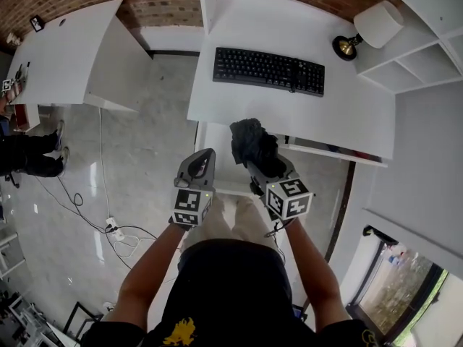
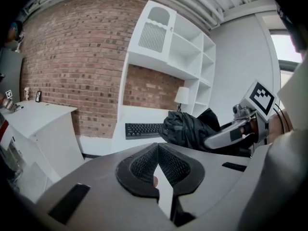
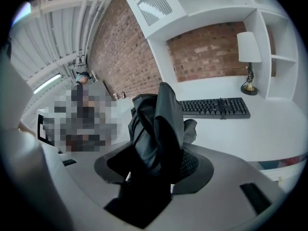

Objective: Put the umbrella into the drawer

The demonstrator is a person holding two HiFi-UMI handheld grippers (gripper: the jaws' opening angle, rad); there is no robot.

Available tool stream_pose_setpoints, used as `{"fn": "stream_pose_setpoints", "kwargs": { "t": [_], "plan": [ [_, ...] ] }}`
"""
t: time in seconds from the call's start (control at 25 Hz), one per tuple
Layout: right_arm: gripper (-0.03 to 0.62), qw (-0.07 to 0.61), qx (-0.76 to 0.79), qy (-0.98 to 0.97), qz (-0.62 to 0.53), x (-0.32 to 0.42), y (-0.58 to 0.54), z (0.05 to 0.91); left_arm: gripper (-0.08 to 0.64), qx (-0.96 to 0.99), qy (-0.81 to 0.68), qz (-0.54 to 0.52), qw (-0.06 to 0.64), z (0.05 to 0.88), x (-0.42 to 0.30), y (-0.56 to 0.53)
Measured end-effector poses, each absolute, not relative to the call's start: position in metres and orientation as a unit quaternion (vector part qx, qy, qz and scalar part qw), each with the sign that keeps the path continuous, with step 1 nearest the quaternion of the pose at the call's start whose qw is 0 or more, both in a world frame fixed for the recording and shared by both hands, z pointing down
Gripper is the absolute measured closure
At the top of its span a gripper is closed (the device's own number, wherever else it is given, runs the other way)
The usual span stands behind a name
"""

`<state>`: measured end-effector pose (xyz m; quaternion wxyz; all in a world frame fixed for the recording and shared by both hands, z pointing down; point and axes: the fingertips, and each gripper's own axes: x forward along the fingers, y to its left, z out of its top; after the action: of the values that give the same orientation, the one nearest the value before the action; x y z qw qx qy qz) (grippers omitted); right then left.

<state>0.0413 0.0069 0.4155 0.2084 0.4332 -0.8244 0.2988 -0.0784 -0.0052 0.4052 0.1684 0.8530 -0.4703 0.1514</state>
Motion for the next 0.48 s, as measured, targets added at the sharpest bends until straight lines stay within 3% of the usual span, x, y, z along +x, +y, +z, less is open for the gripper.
{"fn": "stream_pose_setpoints", "kwargs": {
  "t": [0.2,0.48],
  "plan": [
    [0.373,0.180,0.398,-0.815,0.382,0.033,0.005,0.452,0.543,0.847,-0.467,0.170,0.187,0.439,-0.081,-0.005],
    [0.373,0.197,0.377,-0.806,0.412,0.035,0.005,0.492,0.543,0.832,-0.477,0.179,0.220,0.480,-0.074,-0.005]
  ]
}}
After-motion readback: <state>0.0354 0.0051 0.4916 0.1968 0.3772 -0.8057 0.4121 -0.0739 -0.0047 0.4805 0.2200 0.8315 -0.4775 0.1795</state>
